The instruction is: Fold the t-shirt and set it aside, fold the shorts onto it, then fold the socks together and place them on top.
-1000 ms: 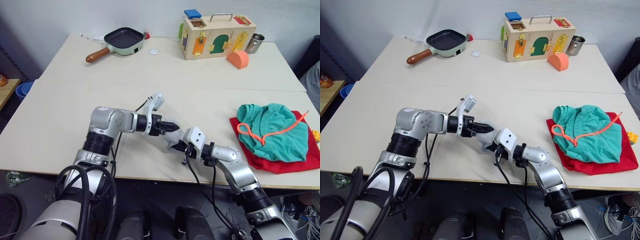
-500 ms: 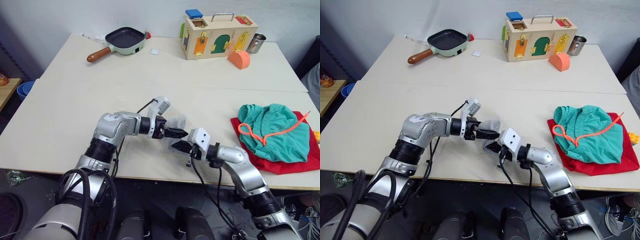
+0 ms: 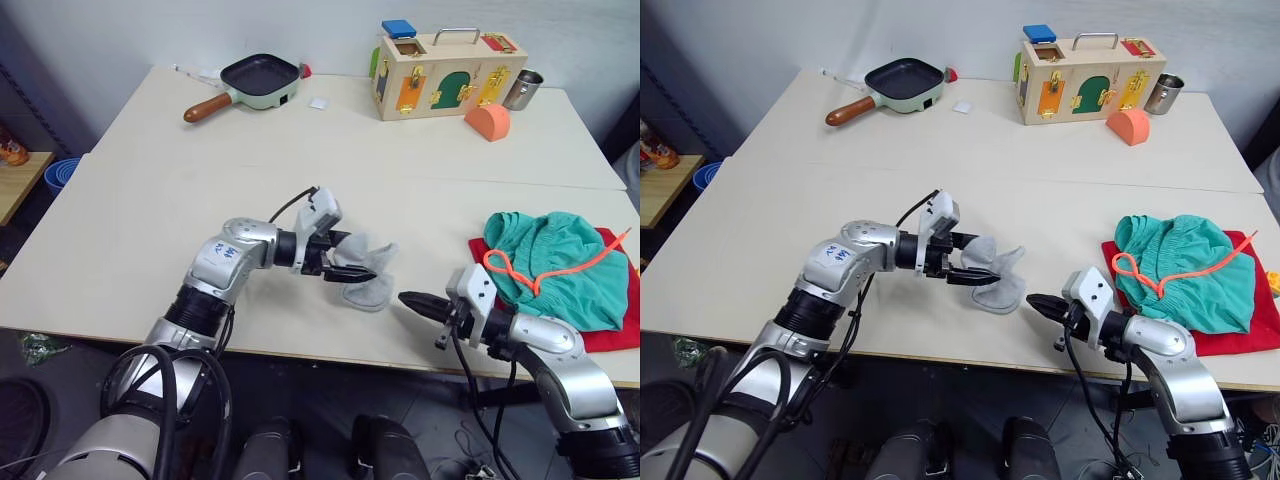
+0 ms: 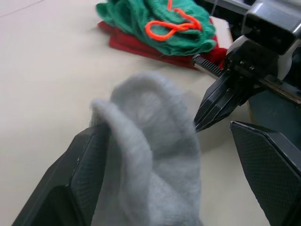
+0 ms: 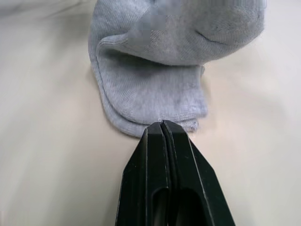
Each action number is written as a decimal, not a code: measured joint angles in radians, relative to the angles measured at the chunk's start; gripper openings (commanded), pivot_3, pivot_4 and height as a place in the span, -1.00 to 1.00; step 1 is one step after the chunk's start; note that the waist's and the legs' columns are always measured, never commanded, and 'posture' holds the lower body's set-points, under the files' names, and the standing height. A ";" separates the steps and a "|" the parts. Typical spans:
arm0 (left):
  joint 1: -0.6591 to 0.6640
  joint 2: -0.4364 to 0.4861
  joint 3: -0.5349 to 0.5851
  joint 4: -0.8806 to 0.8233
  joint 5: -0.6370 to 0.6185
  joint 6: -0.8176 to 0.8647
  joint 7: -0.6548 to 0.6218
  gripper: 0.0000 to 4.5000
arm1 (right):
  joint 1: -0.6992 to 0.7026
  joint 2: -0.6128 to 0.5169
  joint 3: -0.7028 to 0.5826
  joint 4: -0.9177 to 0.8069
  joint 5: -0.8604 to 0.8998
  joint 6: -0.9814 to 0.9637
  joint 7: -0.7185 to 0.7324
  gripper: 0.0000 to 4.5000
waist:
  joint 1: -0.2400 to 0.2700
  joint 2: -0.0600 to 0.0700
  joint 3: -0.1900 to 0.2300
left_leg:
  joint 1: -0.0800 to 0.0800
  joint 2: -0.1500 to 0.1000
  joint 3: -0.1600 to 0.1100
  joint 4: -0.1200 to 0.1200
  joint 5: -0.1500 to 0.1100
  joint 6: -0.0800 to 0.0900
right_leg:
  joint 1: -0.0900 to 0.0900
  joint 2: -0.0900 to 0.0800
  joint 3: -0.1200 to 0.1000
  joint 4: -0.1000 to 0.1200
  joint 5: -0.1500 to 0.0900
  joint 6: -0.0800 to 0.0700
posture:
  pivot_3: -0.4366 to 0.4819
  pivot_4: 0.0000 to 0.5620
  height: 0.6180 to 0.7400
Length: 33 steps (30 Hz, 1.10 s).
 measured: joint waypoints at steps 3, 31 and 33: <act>-0.001 -0.028 -0.006 0.009 0.020 -0.013 -0.007 0.88 | 0.033 0.002 -0.002 -0.004 0.008 0.003 -0.020 -1.00 | 0.000 0.000 0.000 | 0.000 0.000 0.000 0.000 0.000 0.000 | 0.000 0.000 0.000 0.000 0.000 0.000 | -0.05 -0.47 1.00; 0.087 -0.028 0.211 0.055 0.017 -0.336 0.001 0.14 | -0.139 0.079 -0.105 -0.058 0.251 0.060 -0.064 -1.00 | -0.006 0.000 0.000 | 0.001 0.000 0.000 0.001 0.000 0.001 | 0.000 -0.005 -0.001 0.001 0.000 0.000 | -0.05 -0.47 1.00; 0.094 -0.025 0.211 0.086 0.045 -0.360 0.027 -0.14 | -0.175 0.080 -0.082 -0.041 0.237 0.073 -0.069 -1.00 | -0.003 0.000 0.000 | 0.000 0.000 -0.001 0.001 0.000 0.001 | 0.000 -0.004 -0.002 0.002 0.000 0.000 | -0.05 -0.47 1.00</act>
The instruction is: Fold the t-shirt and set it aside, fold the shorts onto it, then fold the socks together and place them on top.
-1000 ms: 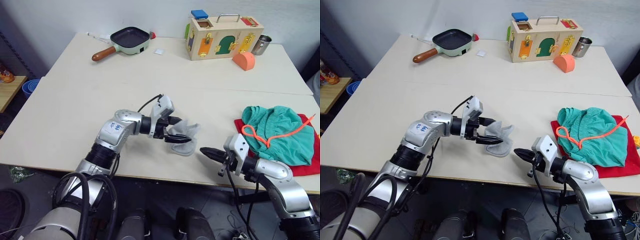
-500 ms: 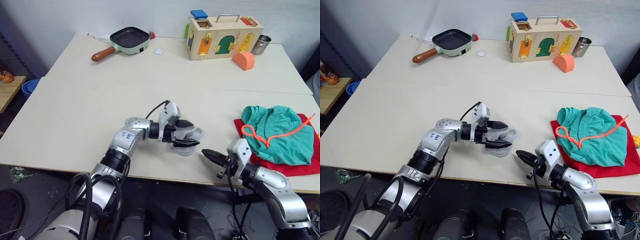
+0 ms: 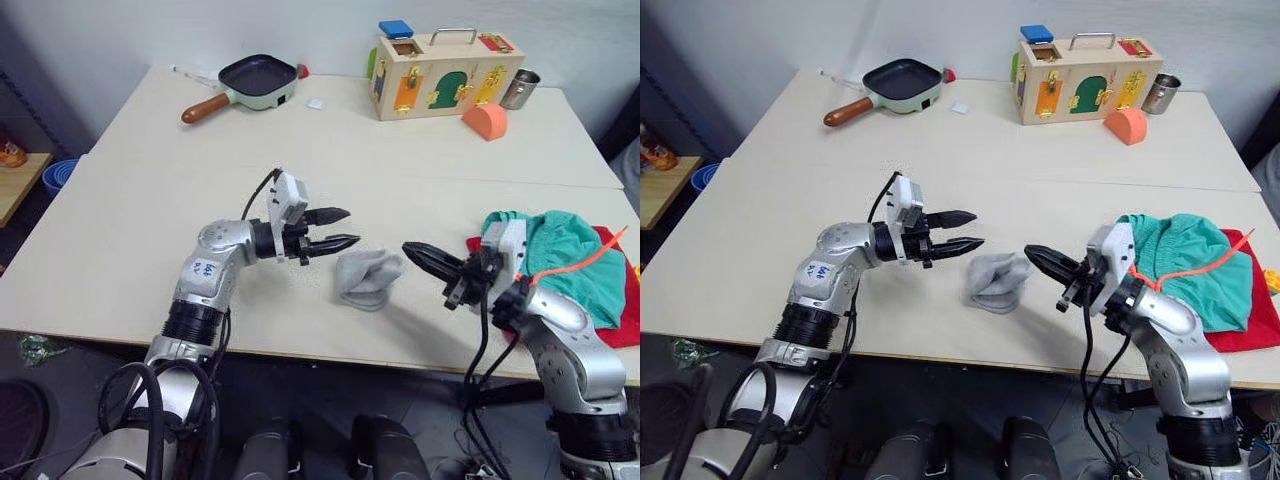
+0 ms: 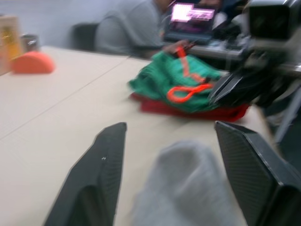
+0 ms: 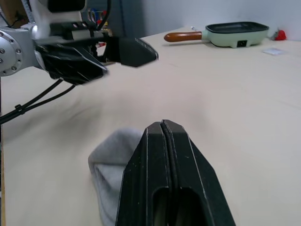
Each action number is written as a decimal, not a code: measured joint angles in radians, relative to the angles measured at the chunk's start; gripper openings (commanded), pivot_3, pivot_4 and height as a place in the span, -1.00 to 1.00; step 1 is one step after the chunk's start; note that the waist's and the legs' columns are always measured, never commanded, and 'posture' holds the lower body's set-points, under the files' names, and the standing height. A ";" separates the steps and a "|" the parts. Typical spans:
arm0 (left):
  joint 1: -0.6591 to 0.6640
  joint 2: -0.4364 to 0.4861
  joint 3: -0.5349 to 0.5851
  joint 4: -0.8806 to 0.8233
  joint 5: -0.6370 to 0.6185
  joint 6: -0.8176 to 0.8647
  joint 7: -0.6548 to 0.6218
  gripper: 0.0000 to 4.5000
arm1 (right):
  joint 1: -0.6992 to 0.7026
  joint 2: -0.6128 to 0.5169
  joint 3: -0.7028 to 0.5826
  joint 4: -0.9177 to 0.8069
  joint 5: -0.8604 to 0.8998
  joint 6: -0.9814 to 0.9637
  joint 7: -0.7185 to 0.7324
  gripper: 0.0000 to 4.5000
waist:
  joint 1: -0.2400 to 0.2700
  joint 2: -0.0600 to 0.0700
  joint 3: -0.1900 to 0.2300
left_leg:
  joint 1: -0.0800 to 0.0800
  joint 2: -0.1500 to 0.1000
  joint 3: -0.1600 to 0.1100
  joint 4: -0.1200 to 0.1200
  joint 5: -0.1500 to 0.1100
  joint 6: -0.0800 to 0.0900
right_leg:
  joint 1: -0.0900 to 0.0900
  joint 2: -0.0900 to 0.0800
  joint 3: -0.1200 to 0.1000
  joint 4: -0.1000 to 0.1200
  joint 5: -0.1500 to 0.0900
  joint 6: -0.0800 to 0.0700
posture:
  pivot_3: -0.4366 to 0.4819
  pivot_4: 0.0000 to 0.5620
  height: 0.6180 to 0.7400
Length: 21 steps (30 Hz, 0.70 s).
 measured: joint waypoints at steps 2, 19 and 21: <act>0.011 0.001 -0.011 0.029 0.030 -0.011 0.017 -0.43 | -0.052 0.002 0.040 0.033 -0.021 0.017 -0.008 -1.00 | 0.002 0.000 0.000 | -0.001 -0.002 0.000 0.000 0.000 0.002 | 0.000 0.001 0.000 0.000 0.000 0.000 | -0.05 -0.47 1.00; 0.034 -0.113 -0.176 0.169 0.234 -0.156 0.110 -0.69 | -0.129 -0.019 0.241 0.303 -0.272 -0.179 0.124 -1.00 | -0.003 0.000 0.000 | -0.001 -0.002 0.001 0.001 0.000 0.003 | 0.000 0.003 0.000 -0.001 0.001 0.002 | -0.05 -0.47 1.00; 0.036 -0.115 -0.173 0.172 0.231 -0.153 0.116 -0.69 | -0.106 -0.024 0.241 0.339 -0.288 -0.224 0.145 -1.00 | -0.003 -0.001 0.000 | 0.001 -0.002 0.001 0.001 0.000 0.003 | 0.002 0.001 0.000 -0.001 0.001 0.002 | -0.05 -0.47 1.00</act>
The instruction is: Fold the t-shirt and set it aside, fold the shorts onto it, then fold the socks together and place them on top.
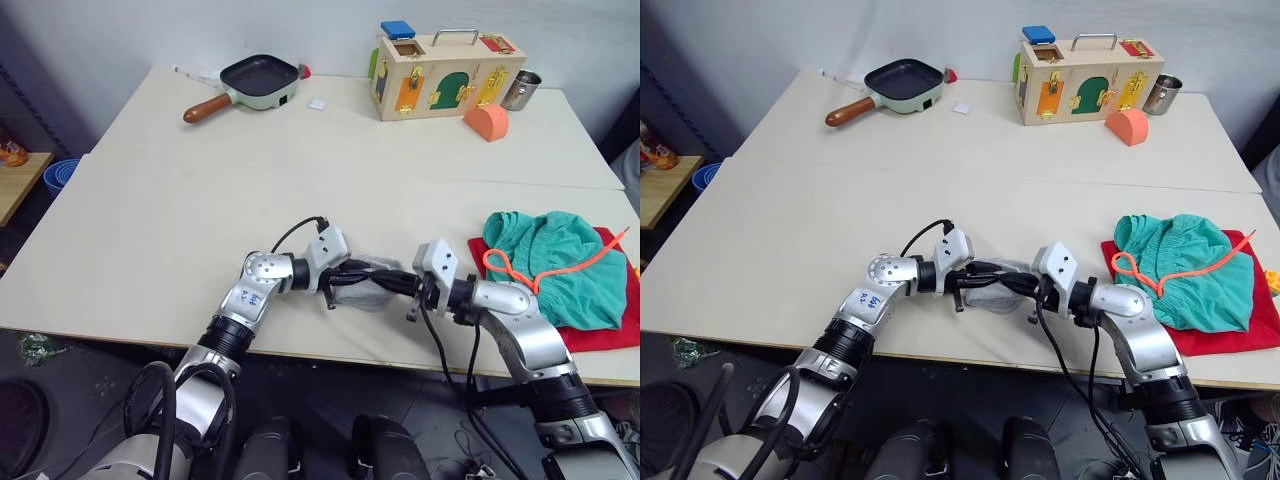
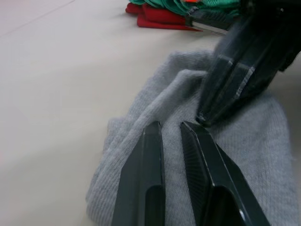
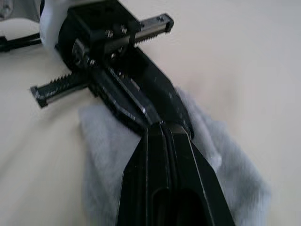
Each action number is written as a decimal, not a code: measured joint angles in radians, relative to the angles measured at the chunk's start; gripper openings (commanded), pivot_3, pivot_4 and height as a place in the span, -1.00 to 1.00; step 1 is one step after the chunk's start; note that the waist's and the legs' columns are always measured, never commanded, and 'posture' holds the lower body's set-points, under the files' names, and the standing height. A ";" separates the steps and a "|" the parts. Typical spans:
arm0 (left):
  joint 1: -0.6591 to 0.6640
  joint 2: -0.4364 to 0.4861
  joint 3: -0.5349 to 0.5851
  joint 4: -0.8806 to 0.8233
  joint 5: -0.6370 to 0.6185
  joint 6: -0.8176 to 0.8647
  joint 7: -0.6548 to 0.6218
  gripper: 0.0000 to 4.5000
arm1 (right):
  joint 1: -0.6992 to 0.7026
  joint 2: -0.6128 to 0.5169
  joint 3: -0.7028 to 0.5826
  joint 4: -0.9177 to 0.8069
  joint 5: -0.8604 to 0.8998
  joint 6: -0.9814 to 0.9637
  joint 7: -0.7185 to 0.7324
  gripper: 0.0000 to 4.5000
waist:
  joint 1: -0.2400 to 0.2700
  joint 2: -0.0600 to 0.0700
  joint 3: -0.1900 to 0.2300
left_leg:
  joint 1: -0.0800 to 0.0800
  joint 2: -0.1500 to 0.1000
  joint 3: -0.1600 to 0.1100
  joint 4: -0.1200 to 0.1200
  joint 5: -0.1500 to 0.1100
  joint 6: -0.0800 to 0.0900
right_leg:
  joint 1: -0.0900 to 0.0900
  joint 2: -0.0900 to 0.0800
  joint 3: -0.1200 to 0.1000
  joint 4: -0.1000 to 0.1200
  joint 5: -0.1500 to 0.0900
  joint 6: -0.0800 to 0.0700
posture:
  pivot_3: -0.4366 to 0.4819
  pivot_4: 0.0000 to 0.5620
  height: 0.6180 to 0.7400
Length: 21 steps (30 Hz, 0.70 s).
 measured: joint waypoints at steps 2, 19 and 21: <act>0.006 0.001 0.007 0.000 -0.002 0.000 0.000 -0.69 | 0.011 -0.002 -0.002 0.039 -0.005 -0.051 0.015 -1.00 | 0.000 0.000 0.000 | 0.001 0.000 0.000 0.000 0.000 0.000 | 0.000 -0.004 0.000 0.000 0.000 0.000 | -0.05 -0.47 1.00; 0.047 0.026 0.058 -0.017 -0.049 -0.047 -0.054 -0.99 | -0.074 0.057 -0.073 -0.018 0.127 0.050 0.023 -1.00 | 0.002 0.000 0.000 | 0.001 0.000 0.000 0.000 0.000 0.000 | 0.000 -0.007 -0.002 0.001 0.000 0.000 | -0.05 -0.47 1.00; 0.047 0.026 0.060 -0.016 -0.049 -0.047 -0.054 -0.99 | -0.072 0.068 -0.044 -0.015 0.105 0.053 0.021 -1.00 | 0.004 0.000 0.000 | -0.001 -0.001 -0.001 0.000 0.000 0.001 | -0.001 -0.008 -0.002 0.001 0.000 0.000 | -0.05 -0.47 1.00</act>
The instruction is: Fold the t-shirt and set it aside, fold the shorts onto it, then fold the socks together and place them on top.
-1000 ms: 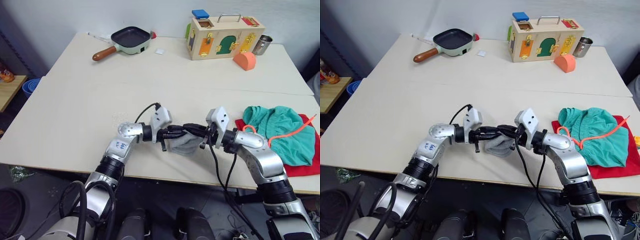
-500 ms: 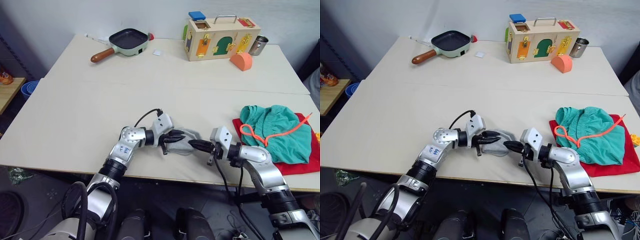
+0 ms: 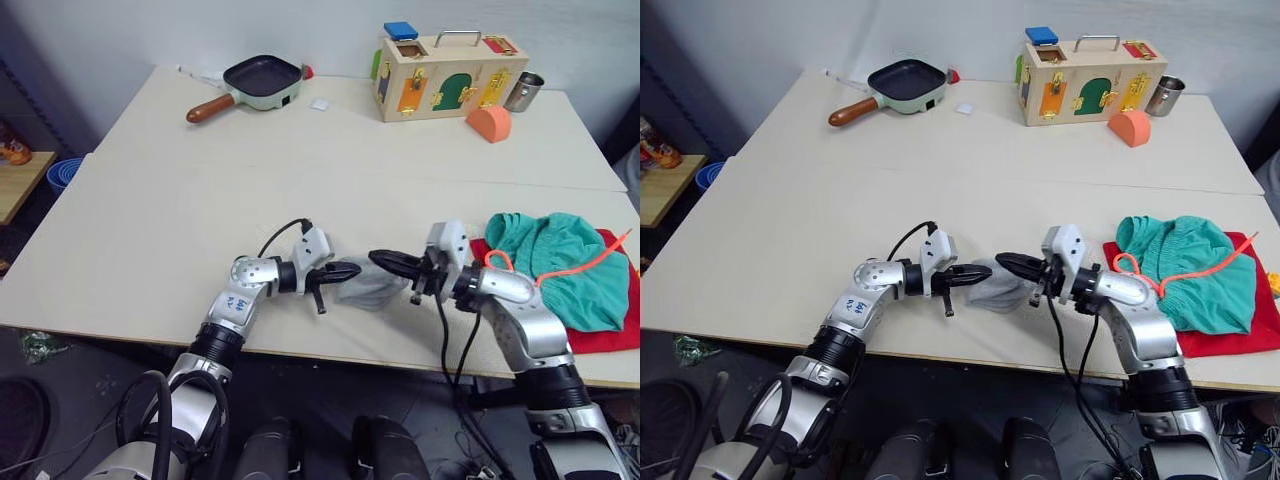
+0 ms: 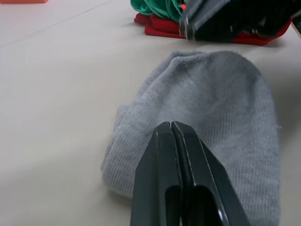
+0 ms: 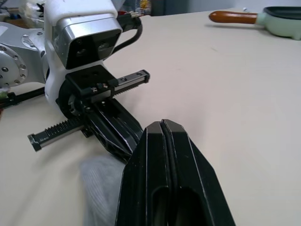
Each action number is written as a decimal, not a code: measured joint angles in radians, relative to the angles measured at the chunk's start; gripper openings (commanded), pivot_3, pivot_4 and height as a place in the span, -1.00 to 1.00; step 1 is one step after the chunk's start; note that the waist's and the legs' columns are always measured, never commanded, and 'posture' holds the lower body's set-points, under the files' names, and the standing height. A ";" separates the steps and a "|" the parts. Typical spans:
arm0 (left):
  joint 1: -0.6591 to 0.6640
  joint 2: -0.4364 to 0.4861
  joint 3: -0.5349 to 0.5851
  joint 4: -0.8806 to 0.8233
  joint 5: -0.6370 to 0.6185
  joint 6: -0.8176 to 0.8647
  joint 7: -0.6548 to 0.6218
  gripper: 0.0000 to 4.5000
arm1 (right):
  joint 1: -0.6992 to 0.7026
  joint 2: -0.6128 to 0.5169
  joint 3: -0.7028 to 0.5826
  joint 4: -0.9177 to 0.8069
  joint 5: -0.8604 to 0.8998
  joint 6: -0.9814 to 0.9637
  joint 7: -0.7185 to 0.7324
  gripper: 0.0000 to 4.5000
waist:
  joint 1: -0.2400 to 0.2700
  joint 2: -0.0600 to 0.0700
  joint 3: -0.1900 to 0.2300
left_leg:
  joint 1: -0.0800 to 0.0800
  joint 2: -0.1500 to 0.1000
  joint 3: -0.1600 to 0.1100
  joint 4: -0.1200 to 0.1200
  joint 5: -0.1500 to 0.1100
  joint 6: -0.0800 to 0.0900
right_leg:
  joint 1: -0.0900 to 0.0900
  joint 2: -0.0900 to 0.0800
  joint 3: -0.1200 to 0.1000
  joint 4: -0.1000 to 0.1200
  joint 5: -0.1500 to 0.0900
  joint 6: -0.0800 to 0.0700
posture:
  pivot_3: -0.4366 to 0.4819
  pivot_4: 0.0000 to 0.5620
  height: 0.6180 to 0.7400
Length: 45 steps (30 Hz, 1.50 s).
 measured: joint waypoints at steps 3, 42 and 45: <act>0.000 -0.003 -0.001 0.000 0.001 0.000 0.001 -0.99 | 0.007 0.004 0.021 0.007 -0.036 -0.009 -0.007 -1.00 | -0.002 0.000 0.000 | 0.000 -0.001 0.000 0.000 -0.001 0.001 | 0.000 0.000 0.000 0.000 0.000 0.001 | -0.05 -0.47 1.00; -0.067 0.020 0.026 0.131 -0.010 -0.223 -0.115 -1.00 | -0.235 -0.096 -0.360 0.236 0.687 1.396 -0.567 0.99 | -0.017 -0.001 -0.001 | -0.002 0.001 0.001 -0.001 -0.001 0.002 | -0.001 0.000 -0.001 -0.003 0.001 0.000 | -0.05 -0.47 1.00; -0.078 0.005 0.008 0.169 0.016 -0.232 -0.105 -1.00 | -0.280 -0.039 -0.358 0.278 0.687 1.394 -0.612 0.99 | -0.027 -0.001 -0.001 | -0.002 0.001 0.000 -0.002 -0.001 0.002 | -0.002 0.000 -0.001 -0.002 0.001 0.000 | -0.05 -0.47 1.00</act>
